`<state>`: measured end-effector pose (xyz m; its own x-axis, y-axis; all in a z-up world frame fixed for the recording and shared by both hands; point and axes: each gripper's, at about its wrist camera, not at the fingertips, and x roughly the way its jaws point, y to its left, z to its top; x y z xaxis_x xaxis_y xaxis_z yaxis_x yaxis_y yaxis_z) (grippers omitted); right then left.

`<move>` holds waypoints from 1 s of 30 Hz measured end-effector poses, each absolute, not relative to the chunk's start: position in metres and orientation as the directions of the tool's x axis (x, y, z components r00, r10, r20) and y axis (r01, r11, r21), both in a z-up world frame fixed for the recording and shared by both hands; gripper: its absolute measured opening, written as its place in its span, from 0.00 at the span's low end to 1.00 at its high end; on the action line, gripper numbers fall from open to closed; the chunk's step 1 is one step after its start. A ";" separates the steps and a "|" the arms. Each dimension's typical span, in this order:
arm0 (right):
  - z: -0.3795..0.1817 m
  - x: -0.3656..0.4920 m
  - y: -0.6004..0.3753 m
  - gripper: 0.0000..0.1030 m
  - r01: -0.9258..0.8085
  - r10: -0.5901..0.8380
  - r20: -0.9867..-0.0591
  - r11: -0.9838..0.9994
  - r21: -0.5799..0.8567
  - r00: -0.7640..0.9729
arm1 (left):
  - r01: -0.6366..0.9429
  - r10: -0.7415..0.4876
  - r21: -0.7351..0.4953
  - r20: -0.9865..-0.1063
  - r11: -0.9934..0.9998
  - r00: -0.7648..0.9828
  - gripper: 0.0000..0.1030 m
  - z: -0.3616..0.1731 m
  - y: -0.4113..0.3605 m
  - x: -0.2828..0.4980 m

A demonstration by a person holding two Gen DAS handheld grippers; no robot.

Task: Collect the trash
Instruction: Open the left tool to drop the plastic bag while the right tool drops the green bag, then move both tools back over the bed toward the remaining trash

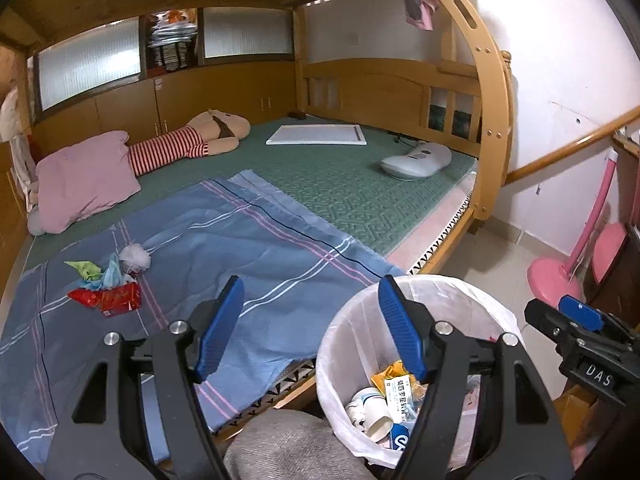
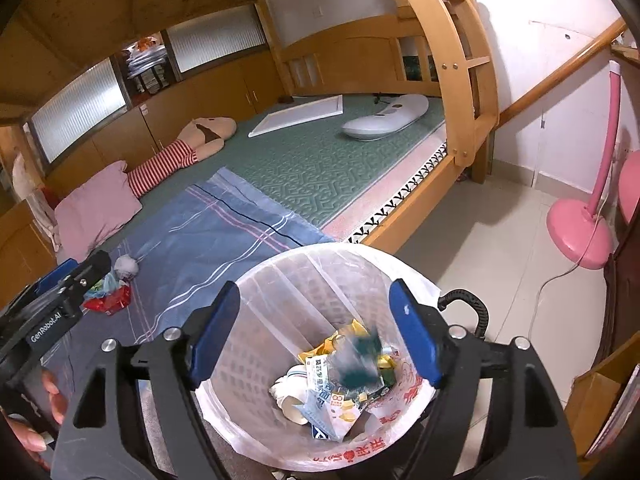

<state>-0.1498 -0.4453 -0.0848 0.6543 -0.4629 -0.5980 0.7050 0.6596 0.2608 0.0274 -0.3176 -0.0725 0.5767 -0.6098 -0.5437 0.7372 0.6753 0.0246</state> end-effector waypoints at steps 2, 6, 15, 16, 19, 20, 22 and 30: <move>-0.085 -0.149 -0.444 0.74 0.707 -0.466 -0.601 0.661 0.252 0.650 | 0.732 -0.608 0.018 -0.543 0.681 0.579 0.68 -0.072 -0.315 0.031; -0.084 -0.143 -0.439 0.74 0.709 -0.473 -0.605 0.666 0.230 0.640 | 0.724 -0.608 0.002 -0.542 0.690 0.580 0.68 -0.072 -0.308 0.037; -0.078 -0.116 -0.425 0.74 0.687 -0.466 -0.610 0.703 0.185 0.641 | 0.687 -0.587 -0.026 -0.544 0.726 0.600 0.73 -0.075 -0.285 0.058; -0.077 -0.111 -0.423 0.74 0.681 -0.463 -0.610 0.709 0.180 0.643 | 0.677 -0.582 -0.033 -0.545 0.735 0.604 0.74 -0.075 -0.280 0.062; -0.075 -0.094 -0.414 0.74 0.657 -0.446 -0.610 0.735 0.167 0.655 | 0.648 -0.564 -0.053 -0.549 0.760 0.617 0.75 -0.076 -0.267 0.075; -0.075 -0.085 -0.410 0.74 0.644 -0.436 -0.611 0.747 0.163 0.660 | 0.636 -0.555 -0.057 -0.551 0.770 0.623 0.75 -0.077 -0.261 0.079; -0.074 -0.072 -0.404 0.74 0.626 -0.423 -0.613 0.764 0.155 0.667 | 0.613 -0.540 -0.067 -0.555 0.787 0.633 0.76 -0.079 -0.249 0.089; -0.079 0.000 -0.373 0.74 0.524 -0.336 -0.632 0.842 0.131 0.698 | 0.496 -0.453 -0.097 -0.584 0.863 0.674 0.79 -0.092 -0.197 0.136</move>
